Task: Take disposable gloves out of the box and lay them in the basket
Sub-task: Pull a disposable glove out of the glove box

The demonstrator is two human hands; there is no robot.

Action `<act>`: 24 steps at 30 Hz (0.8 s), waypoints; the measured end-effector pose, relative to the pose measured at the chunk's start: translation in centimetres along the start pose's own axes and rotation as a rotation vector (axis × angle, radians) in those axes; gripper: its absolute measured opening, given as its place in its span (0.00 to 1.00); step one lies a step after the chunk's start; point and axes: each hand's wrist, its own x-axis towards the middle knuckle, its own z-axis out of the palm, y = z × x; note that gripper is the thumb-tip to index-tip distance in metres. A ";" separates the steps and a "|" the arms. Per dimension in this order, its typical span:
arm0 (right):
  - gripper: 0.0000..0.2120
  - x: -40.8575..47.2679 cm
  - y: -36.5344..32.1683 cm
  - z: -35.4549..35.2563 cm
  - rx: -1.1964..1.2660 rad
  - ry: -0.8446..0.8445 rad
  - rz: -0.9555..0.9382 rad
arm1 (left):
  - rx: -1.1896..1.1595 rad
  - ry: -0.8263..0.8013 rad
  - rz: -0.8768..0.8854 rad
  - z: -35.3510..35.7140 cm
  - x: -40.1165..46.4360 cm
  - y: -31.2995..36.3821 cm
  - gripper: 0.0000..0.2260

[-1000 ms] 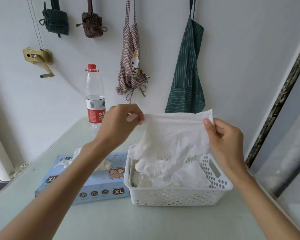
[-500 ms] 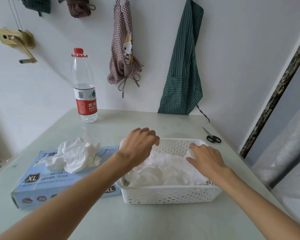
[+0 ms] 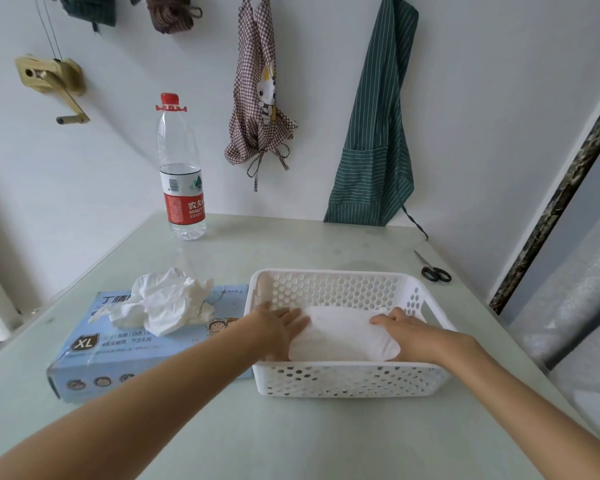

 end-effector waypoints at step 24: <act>0.19 -0.9 -22.5 -4.9 0.211 0.507 -0.586 | -0.731 0.425 -0.842 10.1 -13.3 -11.5 0.17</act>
